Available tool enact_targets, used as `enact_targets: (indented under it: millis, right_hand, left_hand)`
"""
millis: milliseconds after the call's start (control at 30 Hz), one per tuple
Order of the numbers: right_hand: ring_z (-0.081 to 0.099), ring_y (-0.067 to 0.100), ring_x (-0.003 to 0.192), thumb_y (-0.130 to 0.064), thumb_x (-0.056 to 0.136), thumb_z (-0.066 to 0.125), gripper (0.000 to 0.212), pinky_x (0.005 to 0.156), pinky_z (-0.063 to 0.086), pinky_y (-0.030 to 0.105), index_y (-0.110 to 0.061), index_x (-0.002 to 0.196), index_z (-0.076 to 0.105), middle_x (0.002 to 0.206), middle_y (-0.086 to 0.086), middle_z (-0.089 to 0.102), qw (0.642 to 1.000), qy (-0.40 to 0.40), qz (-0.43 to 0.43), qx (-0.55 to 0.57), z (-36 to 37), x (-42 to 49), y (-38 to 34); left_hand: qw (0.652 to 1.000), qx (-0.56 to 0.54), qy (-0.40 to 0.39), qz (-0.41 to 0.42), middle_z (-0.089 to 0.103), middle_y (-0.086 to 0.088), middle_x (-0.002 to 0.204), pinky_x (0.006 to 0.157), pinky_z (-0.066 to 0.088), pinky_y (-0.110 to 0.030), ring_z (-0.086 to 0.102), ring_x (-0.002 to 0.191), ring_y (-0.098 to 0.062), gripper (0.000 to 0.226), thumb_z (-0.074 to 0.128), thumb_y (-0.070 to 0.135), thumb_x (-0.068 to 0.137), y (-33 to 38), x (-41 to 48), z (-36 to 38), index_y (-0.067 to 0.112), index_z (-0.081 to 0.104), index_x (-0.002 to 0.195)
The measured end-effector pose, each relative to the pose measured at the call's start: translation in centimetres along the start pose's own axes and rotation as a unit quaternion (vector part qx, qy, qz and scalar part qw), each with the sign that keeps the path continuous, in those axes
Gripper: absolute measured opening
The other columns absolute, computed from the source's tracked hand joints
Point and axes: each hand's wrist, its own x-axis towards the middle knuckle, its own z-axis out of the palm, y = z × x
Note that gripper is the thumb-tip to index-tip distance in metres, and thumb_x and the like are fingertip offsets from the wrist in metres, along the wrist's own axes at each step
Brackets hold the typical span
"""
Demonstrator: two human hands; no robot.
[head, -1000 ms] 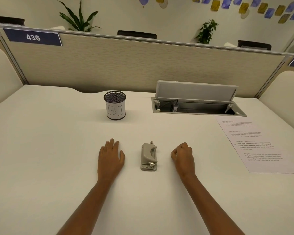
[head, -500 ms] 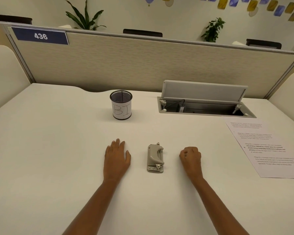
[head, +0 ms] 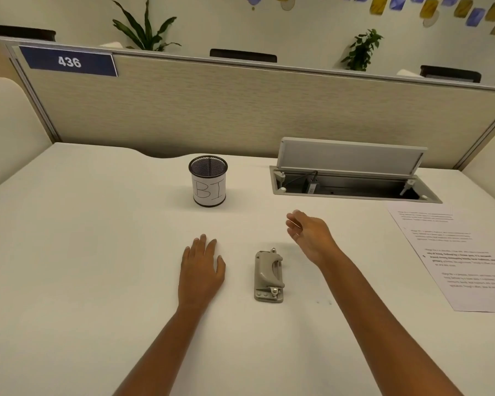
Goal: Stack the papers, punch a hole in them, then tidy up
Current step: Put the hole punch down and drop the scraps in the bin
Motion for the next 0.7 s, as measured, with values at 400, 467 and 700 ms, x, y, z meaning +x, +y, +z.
enact_targets:
  millis: [400,467,700]
  right_hand:
    - [0.026,0.015,0.05,-0.008,0.089,0.045,0.04,0.051,0.023,0.028,-0.003,0.05,0.038,0.051,0.005,0.032,0.943,-0.023,-0.219,-0.251,12.8,4.0,-5.3]
    - [0.045,0.028,0.055,-0.01,0.088,0.047,0.034,0.051,0.032,0.033,0.013,0.064,0.054,0.059,0.02,0.054,0.927,-0.026,-0.251,-0.276,14.1,4.2,-6.0]
    - [0.049,0.036,0.067,-0.001,0.085,0.048,0.032,0.064,0.043,0.035,0.006,0.054,0.051,0.063,0.023,0.056,0.892,-0.028,-0.265,-0.365,16.8,6.7,-6.5]
  left_hand:
    - [1.0,-0.001,-0.004,0.006,0.024,-0.008,0.154,0.119,0.014,-0.035,0.021,0.142,-0.021,0.048,0.035,0.026,0.092,-0.3,1.4,0.6,0.016,0.032,0.139]
    - [1.0,0.001,-0.003,0.006,0.023,-0.007,0.154,0.119,0.012,-0.035,0.019,0.142,-0.02,0.049,0.034,0.027,0.092,-0.4,1.6,0.7,0.016,0.03,0.14]
    - [1.0,0.005,-0.001,0.005,0.02,-0.007,0.155,0.119,0.008,-0.034,0.016,0.143,-0.019,0.05,0.032,0.028,0.093,-0.6,1.7,1.1,0.018,0.027,0.141]
